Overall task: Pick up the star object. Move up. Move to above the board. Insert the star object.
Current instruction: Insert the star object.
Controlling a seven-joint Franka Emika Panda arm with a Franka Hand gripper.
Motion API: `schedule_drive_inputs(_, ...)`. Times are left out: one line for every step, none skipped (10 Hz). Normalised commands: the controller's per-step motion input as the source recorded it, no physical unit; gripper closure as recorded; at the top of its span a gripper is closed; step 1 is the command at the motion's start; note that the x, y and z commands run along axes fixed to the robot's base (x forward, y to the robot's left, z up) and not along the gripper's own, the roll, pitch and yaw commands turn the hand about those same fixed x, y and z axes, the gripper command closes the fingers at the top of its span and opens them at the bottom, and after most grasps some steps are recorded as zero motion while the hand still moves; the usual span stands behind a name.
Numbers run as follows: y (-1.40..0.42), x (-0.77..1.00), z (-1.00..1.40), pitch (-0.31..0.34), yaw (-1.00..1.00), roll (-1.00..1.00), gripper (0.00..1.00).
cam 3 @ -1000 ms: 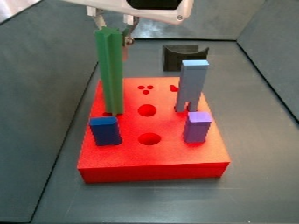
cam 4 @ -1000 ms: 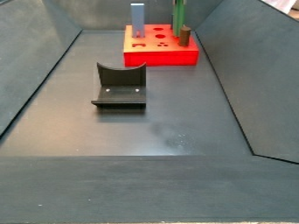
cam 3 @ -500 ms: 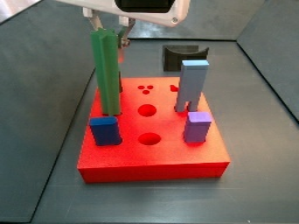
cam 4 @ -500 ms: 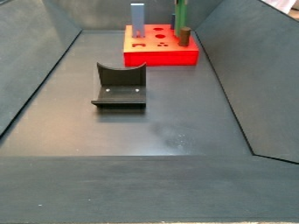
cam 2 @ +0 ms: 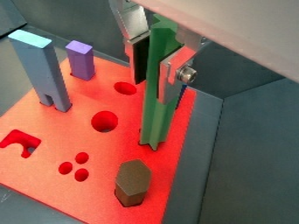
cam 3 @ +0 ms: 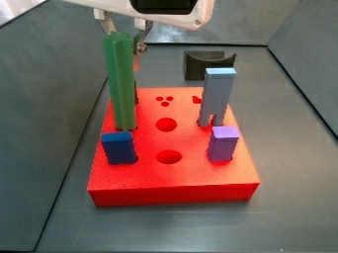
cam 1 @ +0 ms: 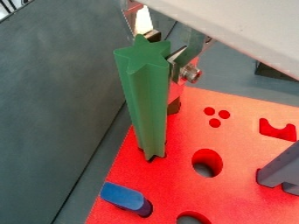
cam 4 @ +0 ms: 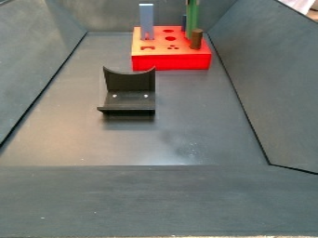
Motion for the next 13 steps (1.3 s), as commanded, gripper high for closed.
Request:
schedule_drive_inputs(0.00, 0.00, -0.37, -0.040, 0.00, -0.03, 1.00)
schedule_drive_inputs(0.00, 0.00, -0.17, -0.016, 0.00, -0.03, 1.00)
schedule_drive_inputs(0.00, 0.00, -0.22, -0.051, 0.00, -0.09, 1.00)
schedule_drive_inputs(0.08, 0.01, -0.45, -0.007, 0.00, -0.12, 1.00)
schedule_drive_inputs(0.16, 0.00, -0.41, 0.000, 0.27, -0.05, 1.00)
schedule_drive_inputs(0.05, 0.00, -0.28, 0.000, 0.21, -0.03, 1.00)
schedule_drive_inputs(0.00, 0.00, -0.17, 0.000, 0.11, -0.02, 1.00)
schedule_drive_inputs(0.00, 0.00, -0.09, 0.000, 0.01, -0.02, 1.00)
schedule_drive_inputs(0.00, 0.00, -0.11, 0.000, 0.00, -0.02, 1.00)
schedule_drive_inputs(0.00, -0.05, -0.11, 0.000, 0.00, 0.00, 1.00)
schedule_drive_inputs(0.00, -0.11, -0.12, 0.000, 0.00, -0.02, 1.00)
schedule_drive_inputs(0.00, -0.18, -0.13, 0.000, 0.00, 0.00, 1.00)
schedule_drive_inputs(-0.03, -0.30, -0.08, 0.000, -0.13, 0.00, 1.00)
